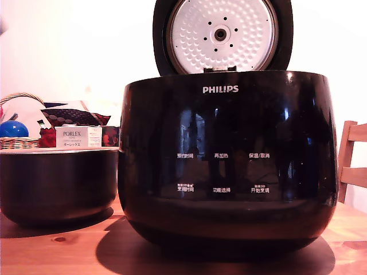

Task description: Pick up the metallic pot next to the rice cooker

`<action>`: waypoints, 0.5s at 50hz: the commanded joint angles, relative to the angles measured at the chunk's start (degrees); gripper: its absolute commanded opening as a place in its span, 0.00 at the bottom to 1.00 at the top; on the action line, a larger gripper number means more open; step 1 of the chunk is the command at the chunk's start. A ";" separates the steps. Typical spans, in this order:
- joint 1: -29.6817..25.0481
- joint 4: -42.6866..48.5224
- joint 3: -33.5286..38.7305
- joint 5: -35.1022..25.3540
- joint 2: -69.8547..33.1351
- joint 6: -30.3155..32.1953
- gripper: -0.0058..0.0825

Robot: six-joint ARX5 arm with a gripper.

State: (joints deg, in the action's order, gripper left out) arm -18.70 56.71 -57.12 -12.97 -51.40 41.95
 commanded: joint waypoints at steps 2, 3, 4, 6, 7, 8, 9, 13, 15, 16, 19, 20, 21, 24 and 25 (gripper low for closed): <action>-0.07 0.74 0.44 -0.13 -2.56 6.86 0.18; -0.07 0.74 0.44 -0.15 -3.10 6.86 0.22; -0.07 0.59 0.44 -0.13 -3.61 6.86 0.28; -0.07 0.07 0.44 -0.11 -4.59 8.85 0.38; -0.07 -0.33 0.44 -0.09 -5.11 8.85 0.44; -0.07 -0.76 0.44 -0.07 -5.62 8.85 0.48; -0.07 -1.49 0.44 0.02 -6.23 11.26 0.52; -0.07 -4.37 0.44 0.98 -8.41 12.70 0.61; -0.07 -5.73 0.44 1.79 -9.57 13.20 0.63; -0.07 -6.32 0.44 2.40 -10.14 13.75 0.64; -0.07 -7.76 0.44 3.61 -12.00 14.49 0.67; -0.07 -7.98 0.44 4.09 -12.59 14.49 0.68; -0.07 -8.15 0.44 4.52 -13.22 14.49 0.69; -0.07 -8.28 0.44 5.60 -15.32 14.91 0.71; -0.11 -8.26 0.44 6.36 -16.06 14.91 0.71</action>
State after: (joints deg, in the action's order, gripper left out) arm -18.70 48.75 -57.12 -7.49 -65.47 56.27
